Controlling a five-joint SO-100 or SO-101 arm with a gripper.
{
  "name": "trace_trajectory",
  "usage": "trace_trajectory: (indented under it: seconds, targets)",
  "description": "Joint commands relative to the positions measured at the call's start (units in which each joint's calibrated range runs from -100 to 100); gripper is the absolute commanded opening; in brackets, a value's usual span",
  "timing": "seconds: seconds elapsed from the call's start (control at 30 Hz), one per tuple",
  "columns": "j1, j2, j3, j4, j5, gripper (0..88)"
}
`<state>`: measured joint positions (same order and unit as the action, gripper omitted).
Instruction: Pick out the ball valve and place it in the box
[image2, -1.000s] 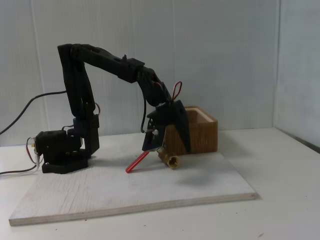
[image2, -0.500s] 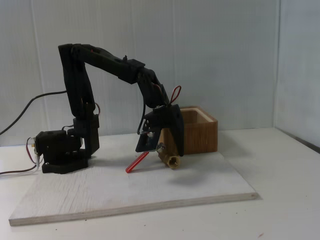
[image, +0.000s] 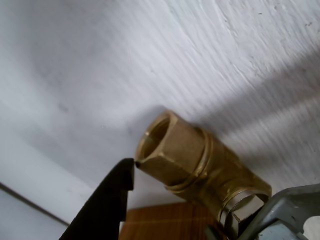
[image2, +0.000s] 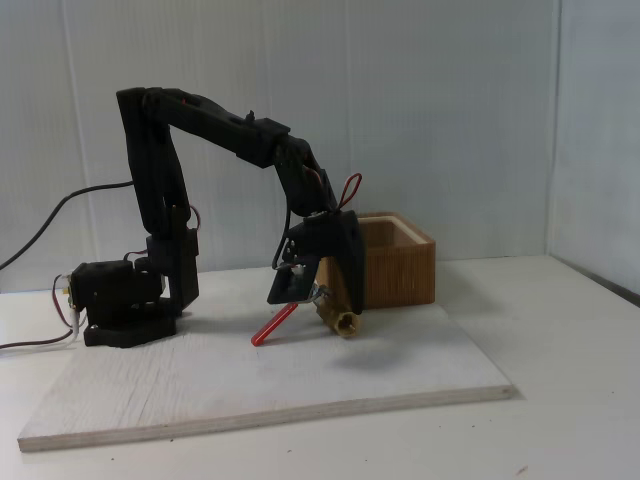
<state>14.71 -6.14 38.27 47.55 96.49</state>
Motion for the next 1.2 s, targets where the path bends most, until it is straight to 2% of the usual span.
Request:
trace_trajectory:
  seconds: [0.0,0.97,1.17]
  targets:
    - [-0.83,-0.17,-0.63,0.62,0.3,50.2]
    - [-0.98,3.39,-7.04,0.71,0.56,50.7]
    - [-0.98,8.47,-11.01,0.79,2.12,50.7]
